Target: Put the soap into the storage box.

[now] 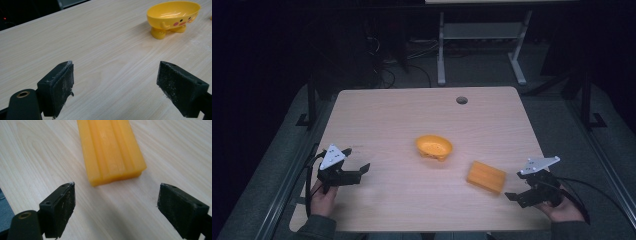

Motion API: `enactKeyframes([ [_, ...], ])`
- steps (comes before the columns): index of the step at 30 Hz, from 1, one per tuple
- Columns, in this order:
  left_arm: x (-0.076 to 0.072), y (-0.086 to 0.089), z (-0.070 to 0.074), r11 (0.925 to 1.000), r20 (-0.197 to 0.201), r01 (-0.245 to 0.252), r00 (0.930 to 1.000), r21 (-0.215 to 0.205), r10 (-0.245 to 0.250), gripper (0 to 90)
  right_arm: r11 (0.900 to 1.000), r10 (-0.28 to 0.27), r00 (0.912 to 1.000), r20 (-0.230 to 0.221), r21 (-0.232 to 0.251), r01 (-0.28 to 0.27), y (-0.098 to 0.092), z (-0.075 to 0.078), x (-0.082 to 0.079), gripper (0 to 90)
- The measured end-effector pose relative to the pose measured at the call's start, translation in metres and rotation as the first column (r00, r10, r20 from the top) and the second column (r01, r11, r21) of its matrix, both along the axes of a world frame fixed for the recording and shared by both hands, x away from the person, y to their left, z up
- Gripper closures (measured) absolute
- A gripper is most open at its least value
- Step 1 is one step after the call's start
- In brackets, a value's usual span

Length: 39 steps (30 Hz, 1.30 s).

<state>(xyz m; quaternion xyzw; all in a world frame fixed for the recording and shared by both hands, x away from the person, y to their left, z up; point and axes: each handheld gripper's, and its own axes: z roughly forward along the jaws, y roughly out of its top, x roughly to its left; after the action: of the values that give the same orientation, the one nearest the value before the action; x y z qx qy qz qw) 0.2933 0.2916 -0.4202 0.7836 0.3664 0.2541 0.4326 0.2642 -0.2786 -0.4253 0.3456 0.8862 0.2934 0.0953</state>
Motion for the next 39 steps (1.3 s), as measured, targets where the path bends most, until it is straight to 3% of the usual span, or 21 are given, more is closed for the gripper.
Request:
enactKeyframes([
  [17, 0.0, 0.001, 0.0, 0.9999, -0.002, -0.003, 1.0, -0.01, 0.003, 13.4, 0.996, 0.072, 0.9972, -0.019, -0.044, -0.073, 0.026, 0.011, 0.024, 14.3],
  [28, 0.001, 0.002, 0.001, 0.9998, 0.001, -0.004, 1.0, -0.021, 0.004, 13.4, 0.991, 0.102, 0.9937, -0.047, -0.084, -0.106, 0.047, 0.009, 0.038, 14.3],
  [39, 0.001, 0.002, 0.001, 0.9998, 0.003, 0.002, 1.0, -0.019, -0.002, 13.4, 0.979, 0.146, 0.9865, -0.075, -0.135, -0.155, 0.067, 0.001, 0.052, 14.3],
])
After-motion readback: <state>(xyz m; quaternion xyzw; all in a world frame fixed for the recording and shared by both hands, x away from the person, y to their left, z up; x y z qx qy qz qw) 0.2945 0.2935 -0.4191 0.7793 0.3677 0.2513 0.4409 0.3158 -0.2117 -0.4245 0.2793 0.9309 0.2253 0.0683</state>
